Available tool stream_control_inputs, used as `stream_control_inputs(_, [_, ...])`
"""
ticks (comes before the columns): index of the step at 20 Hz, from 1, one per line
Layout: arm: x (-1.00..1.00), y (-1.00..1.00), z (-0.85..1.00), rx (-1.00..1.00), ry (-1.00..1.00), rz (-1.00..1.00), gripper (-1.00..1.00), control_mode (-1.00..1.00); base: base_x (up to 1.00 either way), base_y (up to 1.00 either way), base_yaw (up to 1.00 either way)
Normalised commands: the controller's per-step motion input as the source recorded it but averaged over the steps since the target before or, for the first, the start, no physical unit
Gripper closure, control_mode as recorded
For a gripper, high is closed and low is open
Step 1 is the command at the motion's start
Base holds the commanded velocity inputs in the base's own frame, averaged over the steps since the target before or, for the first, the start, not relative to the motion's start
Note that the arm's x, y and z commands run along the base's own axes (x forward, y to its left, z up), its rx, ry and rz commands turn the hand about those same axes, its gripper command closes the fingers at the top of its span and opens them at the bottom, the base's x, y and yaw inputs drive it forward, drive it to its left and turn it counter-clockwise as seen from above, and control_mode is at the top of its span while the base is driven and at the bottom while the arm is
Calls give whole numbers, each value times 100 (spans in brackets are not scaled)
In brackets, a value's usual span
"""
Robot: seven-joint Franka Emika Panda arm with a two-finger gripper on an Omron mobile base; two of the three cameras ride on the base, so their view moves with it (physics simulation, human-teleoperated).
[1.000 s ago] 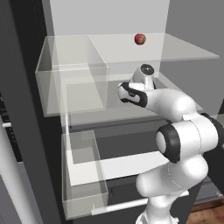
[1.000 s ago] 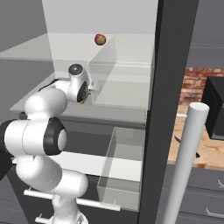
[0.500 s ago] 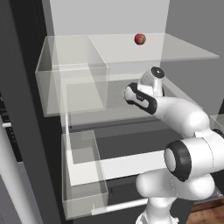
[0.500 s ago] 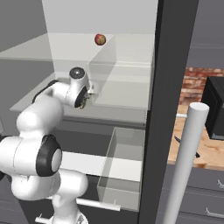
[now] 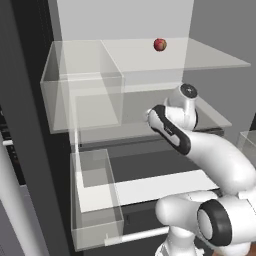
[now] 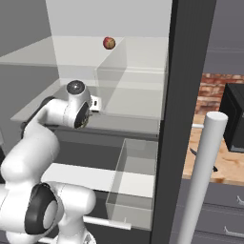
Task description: Retrieve the butter from the fridge and place it on a plate on the dining table. Then retrieve the butter knife by the fridge and place it near the plate.
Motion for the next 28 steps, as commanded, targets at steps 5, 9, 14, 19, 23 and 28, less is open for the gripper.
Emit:
stream_control_inputs(5, [-49, 0, 40, 0, 21, -7, 100, -100, 0, 0, 0])
stream_control_inputs(9, [-61, 0, 22, 0, 17, -5, 100, -100, 0, 0, 0])
stream_control_inputs(14, [-82, 0, -1, 0, 1, -1, 100, -100, 0, 0, 0])
stream_control_inputs(19, [-72, 0, -13, -1, -8, 0, 100, -100, 0, 0, 0])
stream_control_inputs(23, [-44, 0, 5, 0, 3, 0, 100, -100, 0, 0, 0])
stream_control_inputs(28, [-21, 0, 18, -1, 12, 0, 100, -100, 0, 0, 0])
